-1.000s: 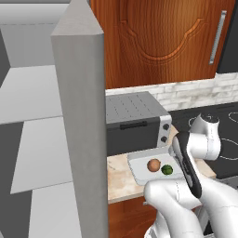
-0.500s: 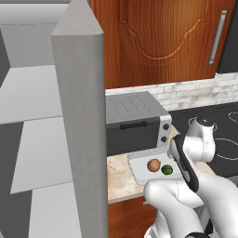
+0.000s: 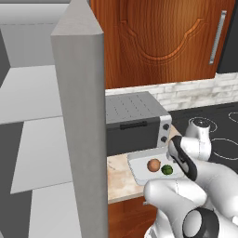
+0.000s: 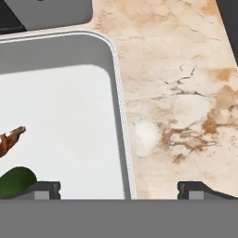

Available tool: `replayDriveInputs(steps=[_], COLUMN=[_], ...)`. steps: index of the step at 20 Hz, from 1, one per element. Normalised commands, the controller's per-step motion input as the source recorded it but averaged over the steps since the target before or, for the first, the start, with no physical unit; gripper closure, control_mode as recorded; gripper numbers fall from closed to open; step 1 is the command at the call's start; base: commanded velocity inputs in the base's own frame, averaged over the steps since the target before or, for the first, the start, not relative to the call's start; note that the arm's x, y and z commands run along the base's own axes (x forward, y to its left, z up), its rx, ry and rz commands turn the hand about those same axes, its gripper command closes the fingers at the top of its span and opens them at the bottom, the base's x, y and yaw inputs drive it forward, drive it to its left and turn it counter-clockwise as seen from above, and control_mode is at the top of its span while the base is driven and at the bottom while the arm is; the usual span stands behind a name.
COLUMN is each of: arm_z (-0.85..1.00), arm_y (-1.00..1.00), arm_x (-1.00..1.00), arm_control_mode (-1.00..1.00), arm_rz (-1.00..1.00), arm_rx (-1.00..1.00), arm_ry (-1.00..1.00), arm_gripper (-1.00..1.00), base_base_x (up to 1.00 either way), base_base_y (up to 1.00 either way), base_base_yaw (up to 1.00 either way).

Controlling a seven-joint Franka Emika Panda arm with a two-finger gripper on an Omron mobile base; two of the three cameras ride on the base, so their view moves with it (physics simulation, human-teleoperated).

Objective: Take the avocado and onion out of the freezer and place them in the tupperware container on the counter. Then put the tupperware containing the vegetables back in the freezer.

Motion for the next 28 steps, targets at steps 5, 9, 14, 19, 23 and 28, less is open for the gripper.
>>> replayDriveInputs(steps=[5,9,14,19,23,28], arm_z=[-0.19,-0.15,-0.15,-0.02,0.0,-0.01], arm_y=[-0.01,-0.04,0.0,0.0,0.0,0.0], arm_x=[0.11,0.11,0.08,0.0,0.0,0.0], arm_control_mode=[-1.0,-1.0,-1.0,-1.0,-1.0,-1.0], arm_rz=[0.0,0.0,0.0,0.0,0.0,0.0], arm_rx=[0.0,0.0,0.0,0.0,0.0,0.0], arm_ry=[0.05,0.05,0.03,0.0,0.0,0.0], arm_gripper=[-1.0,-1.0,-1.0,1.0,1.0,1.0], base_base_x=[0.0,0.0,0.0,0.0,0.0,0.0], base_base_y=[0.0,0.0,0.0,0.0,0.0,0.0], base_base_yaw=[0.0,0.0,0.0,0.0,0.0,0.0])
